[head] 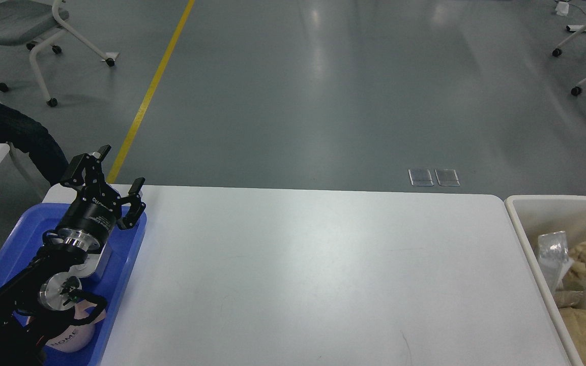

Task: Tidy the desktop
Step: 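Raise the left gripper and carry the foil package to the white bin, then release the foil package into the bin and raise the right gripper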

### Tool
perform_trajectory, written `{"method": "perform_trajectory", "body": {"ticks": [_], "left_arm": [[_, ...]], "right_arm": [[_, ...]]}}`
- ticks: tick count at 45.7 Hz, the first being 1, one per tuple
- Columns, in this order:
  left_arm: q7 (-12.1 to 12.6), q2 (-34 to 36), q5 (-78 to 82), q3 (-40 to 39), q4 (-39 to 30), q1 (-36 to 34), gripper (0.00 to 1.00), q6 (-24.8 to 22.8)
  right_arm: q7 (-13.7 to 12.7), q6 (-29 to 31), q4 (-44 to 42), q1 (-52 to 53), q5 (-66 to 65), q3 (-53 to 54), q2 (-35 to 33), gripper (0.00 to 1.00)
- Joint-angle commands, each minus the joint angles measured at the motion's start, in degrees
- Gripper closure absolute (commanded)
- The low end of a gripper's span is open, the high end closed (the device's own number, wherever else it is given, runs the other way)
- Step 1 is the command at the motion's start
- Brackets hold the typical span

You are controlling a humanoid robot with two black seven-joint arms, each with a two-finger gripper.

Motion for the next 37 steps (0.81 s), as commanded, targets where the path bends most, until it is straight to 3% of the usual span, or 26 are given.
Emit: {"method": "perform_trajectory", "body": {"ticks": [1, 9, 19, 30, 37], "left_arm": [[0.1, 0.0, 0.0, 0.0, 0.0, -0.07, 0.04, 0.17], [0.1, 0.35, 0.0, 0.0, 0.0, -0.25, 0.04, 0.26], [0.01, 0.44, 0.0, -0.88, 0.0, -0.07, 0.04, 0.08], [-0.43, -0.7, -0.35, -2.81, -0.97, 1.77, 0.04, 0.26], [-0.34, -0.88, -1.49, -5.44, -1.23, 3.88, 0.04, -0.18]], "right_arm": [[0.16, -6.87, -1.27, 0.2, -0.01, 2.47, 1.54, 0.0], [2.35, -12.85, -1.54, 5.46, 0.08, 4.31, 7.77, 0.0], [1.92, -17.08, -1.27, 10.91, 0.16, 16.17, 16.39, 0.0], [1.83, -17.08, -0.48, 13.12, 1.83, 47.44, 29.83, 0.0], [1.74, -13.93, 4.34, 12.42, 1.83, 67.41, 32.39, 0.0]]}}
